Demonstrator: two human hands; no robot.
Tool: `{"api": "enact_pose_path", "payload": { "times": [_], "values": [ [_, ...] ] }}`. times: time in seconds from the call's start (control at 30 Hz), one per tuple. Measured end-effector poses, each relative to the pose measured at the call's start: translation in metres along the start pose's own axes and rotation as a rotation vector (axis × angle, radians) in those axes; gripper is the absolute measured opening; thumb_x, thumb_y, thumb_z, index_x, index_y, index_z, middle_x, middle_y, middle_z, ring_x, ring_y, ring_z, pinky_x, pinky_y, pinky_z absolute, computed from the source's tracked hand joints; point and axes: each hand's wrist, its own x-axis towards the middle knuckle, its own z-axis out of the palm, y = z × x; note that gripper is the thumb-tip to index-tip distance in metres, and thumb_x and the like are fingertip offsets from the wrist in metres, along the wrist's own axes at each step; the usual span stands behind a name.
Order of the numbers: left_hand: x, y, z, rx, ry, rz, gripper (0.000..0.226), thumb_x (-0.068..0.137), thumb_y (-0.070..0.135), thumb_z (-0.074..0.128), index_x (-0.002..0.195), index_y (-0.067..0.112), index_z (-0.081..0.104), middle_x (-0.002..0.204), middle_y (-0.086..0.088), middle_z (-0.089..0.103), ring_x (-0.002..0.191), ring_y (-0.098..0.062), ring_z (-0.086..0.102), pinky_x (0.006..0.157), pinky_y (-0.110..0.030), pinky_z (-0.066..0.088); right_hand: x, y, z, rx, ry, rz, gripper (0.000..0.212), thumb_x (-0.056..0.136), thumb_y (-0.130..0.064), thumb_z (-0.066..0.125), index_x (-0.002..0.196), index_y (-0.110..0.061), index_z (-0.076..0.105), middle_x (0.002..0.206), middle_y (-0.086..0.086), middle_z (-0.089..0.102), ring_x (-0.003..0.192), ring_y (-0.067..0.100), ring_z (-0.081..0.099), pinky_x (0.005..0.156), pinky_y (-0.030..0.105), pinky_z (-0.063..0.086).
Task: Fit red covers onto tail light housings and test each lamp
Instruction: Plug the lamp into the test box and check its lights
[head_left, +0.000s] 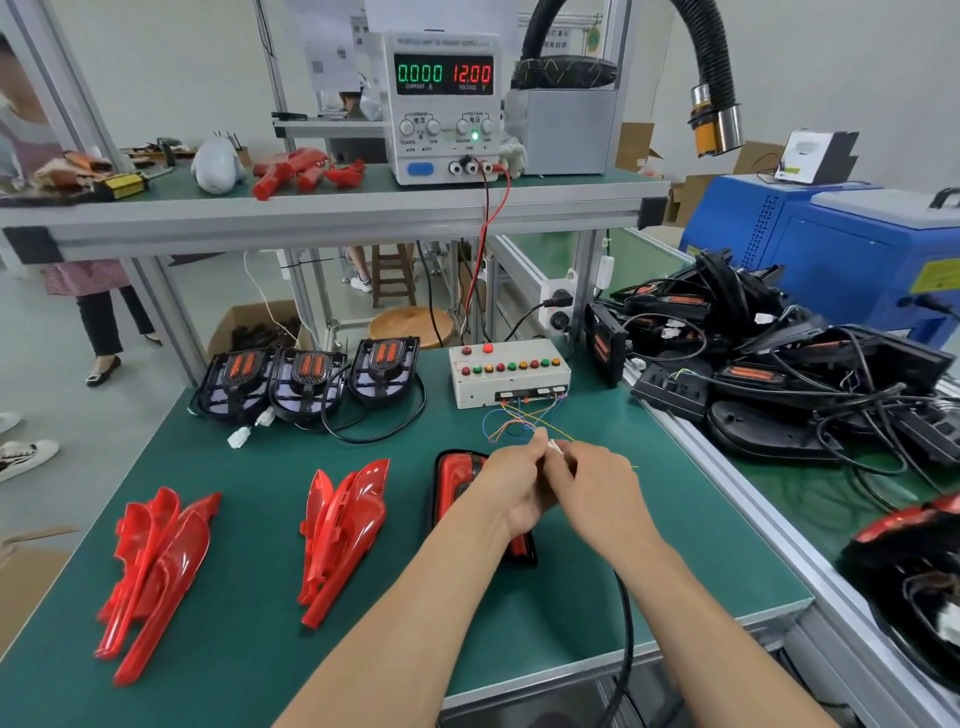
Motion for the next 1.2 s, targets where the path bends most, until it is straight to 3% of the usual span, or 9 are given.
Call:
{"api": "enact_pose_path", "payload": {
  "times": [0.17, 0.4, 0.63, 0.73, 0.97, 1.07, 1.13, 1.2],
  "values": [
    [-0.005, -0.001, 0.000, 0.030, -0.036, 0.040, 0.041, 0.107, 0.032, 0.051, 0.079, 0.007, 0.067, 0.067, -0.005, 0.072, 0.058, -0.015, 0.070, 0.056, -0.025, 0.058, 0.000, -0.001, -0.004, 0.024, 0.039, 0.043, 0.046, 0.103, -0.041, 0.048, 0.061, -0.022, 0.042, 0.062, -0.007, 0.048, 0.069, 0.026, 0.047, 0.057, 0.036, 0.028],
    [-0.005, 0.000, 0.002, -0.020, 0.015, -0.001, 0.036, 0.108, 0.026, 0.050, 0.085, 0.002, 0.064, 0.067, -0.008, 0.071, 0.056, -0.017, 0.071, 0.049, -0.027, 0.057, -0.002, -0.003, -0.002, 0.008, 0.035, 0.014, 0.050, 0.101, -0.040, 0.049, 0.057, -0.019, 0.040, 0.057, -0.004, 0.046, 0.064, 0.028, 0.046, 0.057, 0.036, 0.027],
    [-0.003, -0.002, 0.002, -0.008, 0.030, -0.006, 0.037, 0.108, 0.026, 0.052, 0.083, 0.002, 0.066, 0.066, -0.008, 0.073, 0.055, -0.017, 0.071, 0.049, -0.028, 0.057, -0.002, 0.001, -0.002, 0.015, 0.072, 0.007, 0.053, 0.098, -0.039, 0.053, 0.053, -0.014, 0.037, 0.050, -0.001, 0.044, 0.052, 0.017, 0.041, 0.048, 0.030, 0.027],
    [-0.002, -0.006, 0.003, -0.026, 0.035, -0.016, 0.039, 0.108, 0.026, 0.051, 0.080, 0.002, 0.064, 0.064, -0.008, 0.071, 0.053, -0.018, 0.070, 0.048, -0.027, 0.057, -0.004, 0.001, -0.003, 0.022, 0.065, 0.030, 0.054, 0.096, -0.039, 0.055, 0.052, -0.014, 0.036, 0.048, 0.000, 0.043, 0.053, 0.023, 0.041, 0.050, 0.031, 0.029],
    [0.002, -0.008, 0.009, -0.034, 0.063, 0.010, 0.039, 0.111, 0.032, 0.043, 0.093, 0.003, 0.062, 0.073, -0.009, 0.069, 0.054, -0.017, 0.068, 0.044, -0.025, 0.054, -0.008, 0.008, -0.005, 0.038, 0.066, 0.105, 0.051, 0.097, -0.042, 0.055, 0.054, -0.020, 0.042, 0.054, -0.003, 0.048, 0.064, 0.031, 0.048, 0.057, 0.035, 0.028],
    [0.001, -0.009, 0.011, 0.000, 0.146, 0.022, 0.034, 0.111, 0.033, 0.040, 0.102, 0.005, 0.058, 0.076, -0.008, 0.061, 0.046, -0.015, 0.060, 0.041, -0.020, 0.049, -0.014, 0.012, -0.005, 0.012, -0.017, 0.123, 0.042, 0.096, -0.045, 0.056, 0.066, -0.016, 0.056, 0.066, 0.001, 0.061, 0.074, 0.033, 0.055, 0.061, 0.036, 0.037],
    [-0.003, -0.014, 0.008, 0.080, 0.193, 0.033, 0.033, 0.111, 0.035, 0.041, 0.099, 0.007, 0.055, 0.079, -0.009, 0.059, 0.053, -0.017, 0.056, 0.052, -0.021, 0.046, -0.020, 0.013, -0.003, 0.030, -0.024, 0.127, 0.040, 0.095, -0.044, 0.058, 0.067, -0.015, 0.057, 0.065, 0.000, 0.061, 0.073, 0.032, 0.057, 0.063, 0.037, 0.042],
    [-0.014, -0.021, 0.001, 0.206, 0.178, 0.018, 0.029, 0.109, 0.036, 0.045, 0.101, 0.010, 0.056, 0.089, -0.010, 0.057, 0.078, -0.023, 0.051, 0.067, -0.030, 0.042, -0.024, 0.017, -0.003, 0.055, -0.025, 0.113, 0.045, 0.098, -0.044, 0.057, 0.065, -0.014, 0.053, 0.057, -0.002, 0.054, 0.067, 0.031, 0.052, 0.064, 0.039, 0.044]
  ]
}}
